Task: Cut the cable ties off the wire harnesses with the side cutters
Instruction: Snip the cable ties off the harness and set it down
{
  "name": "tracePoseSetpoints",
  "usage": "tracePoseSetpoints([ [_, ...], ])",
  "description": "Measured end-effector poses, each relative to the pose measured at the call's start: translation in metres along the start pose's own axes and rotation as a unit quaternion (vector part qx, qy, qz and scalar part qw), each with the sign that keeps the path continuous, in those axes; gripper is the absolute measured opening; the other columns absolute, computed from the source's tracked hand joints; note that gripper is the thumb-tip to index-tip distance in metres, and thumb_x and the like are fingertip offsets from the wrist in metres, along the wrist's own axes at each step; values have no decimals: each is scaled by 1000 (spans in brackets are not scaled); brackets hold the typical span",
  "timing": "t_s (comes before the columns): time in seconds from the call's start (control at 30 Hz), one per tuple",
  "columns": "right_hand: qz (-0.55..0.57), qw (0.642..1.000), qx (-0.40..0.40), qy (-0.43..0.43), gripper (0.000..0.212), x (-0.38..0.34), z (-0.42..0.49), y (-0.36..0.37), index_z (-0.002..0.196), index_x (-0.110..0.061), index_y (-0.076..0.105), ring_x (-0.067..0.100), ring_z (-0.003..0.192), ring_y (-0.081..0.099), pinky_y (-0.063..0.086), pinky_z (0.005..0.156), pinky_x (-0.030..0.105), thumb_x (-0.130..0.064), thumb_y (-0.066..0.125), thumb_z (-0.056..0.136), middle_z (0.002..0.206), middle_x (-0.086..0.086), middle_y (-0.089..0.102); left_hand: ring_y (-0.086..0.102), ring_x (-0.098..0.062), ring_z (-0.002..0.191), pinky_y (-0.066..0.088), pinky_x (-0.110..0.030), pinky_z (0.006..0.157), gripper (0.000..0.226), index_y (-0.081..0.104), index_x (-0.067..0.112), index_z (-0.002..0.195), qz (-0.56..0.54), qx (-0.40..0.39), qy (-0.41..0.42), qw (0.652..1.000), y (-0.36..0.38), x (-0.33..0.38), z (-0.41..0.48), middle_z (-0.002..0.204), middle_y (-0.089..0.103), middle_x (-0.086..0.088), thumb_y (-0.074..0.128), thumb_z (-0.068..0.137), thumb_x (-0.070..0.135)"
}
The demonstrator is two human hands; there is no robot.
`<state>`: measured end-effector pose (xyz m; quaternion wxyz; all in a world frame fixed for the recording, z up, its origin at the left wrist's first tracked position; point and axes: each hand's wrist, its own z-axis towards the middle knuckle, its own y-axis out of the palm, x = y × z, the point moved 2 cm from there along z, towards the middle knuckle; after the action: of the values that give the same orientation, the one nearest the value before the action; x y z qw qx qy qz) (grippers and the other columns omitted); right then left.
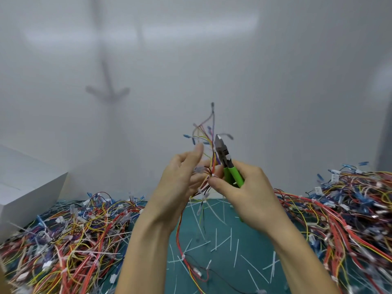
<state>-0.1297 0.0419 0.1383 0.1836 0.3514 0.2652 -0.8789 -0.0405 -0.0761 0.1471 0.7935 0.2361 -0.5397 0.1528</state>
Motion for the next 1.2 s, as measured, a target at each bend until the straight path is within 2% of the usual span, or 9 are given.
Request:
tracePoseSetpoints([
  [0.1,31,999,12,2,16,1,1,-3,77,-21,61,10,59,45,41,61,32,-24,69,91,59,-12,55,61,-23,112,36,-49,109,98,49,4,124,41,-45,-15,998,2,-6,4,121,64,-24,51,67,84],
  [0.17,36,999,14,3,15,0,2,-4,78,-22,62,15,60,51,46,64,35,-24,67,92,62,-6,58,56,-26,102,39,-49,98,79,62,18,102,60,-59,14,996,4,-9,4,109,65,-19,55,63,85],
  [0.23,47,999,20,8,16,-1,2,-5,78,-20,62,23,64,57,50,69,41,-23,67,92,64,0,61,65,-28,100,50,-41,94,55,70,26,91,74,-74,35,994,2,-12,2,109,72,-8,64,68,75],
  [0.3,72,997,34,16,16,-1,2,-6,78,-19,63,18,64,62,54,71,41,-21,65,93,62,-3,63,68,-26,105,54,-37,95,39,70,21,102,81,-96,59,990,-1,-14,-1,111,72,-9,67,82,54],
  [0.47,177,983,28,33,17,-1,2,-6,78,-6,64,11,57,66,52,57,16,-9,61,95,61,0,65,69,-20,84,58,-29,78,12,65,11,93,64,-80,79,992,1,-11,-3,89,70,-9,65,90,22],
  [0.7,221,974,-5,48,23,4,1,-7,89,-8,68,11,75,68,54,72,23,-31,69,84,82,6,76,68,-19,85,60,-36,78,12,65,7,100,43,13,65,997,3,-9,-1,100,72,-15,54,99,13],
  [0.9,158,983,-32,88,49,5,2,-3,93,-16,70,11,83,66,52,79,32,-55,40,97,88,1,76,66,-31,95,58,-44,81,16,62,4,104,4,59,44,997,1,-7,-1,107,69,-25,52,100,15],
  [1.07,-115,991,-36,58,49,8,1,-3,85,-21,65,12,74,58,43,72,32,-52,30,101,72,-4,64,68,-26,93,60,-38,76,10,63,8,95,-38,63,45,996,2,-5,-1,97,72,-15,55,98,13],
  [1.2,-207,977,-54,19,48,7,-1,-4,84,-20,61,20,83,56,41,70,37,-54,31,98,79,-2,65,70,-24,96,58,-45,83,12,63,4,103,-11,89,49,995,1,-5,0,102,74,-14,56,98,13],
])
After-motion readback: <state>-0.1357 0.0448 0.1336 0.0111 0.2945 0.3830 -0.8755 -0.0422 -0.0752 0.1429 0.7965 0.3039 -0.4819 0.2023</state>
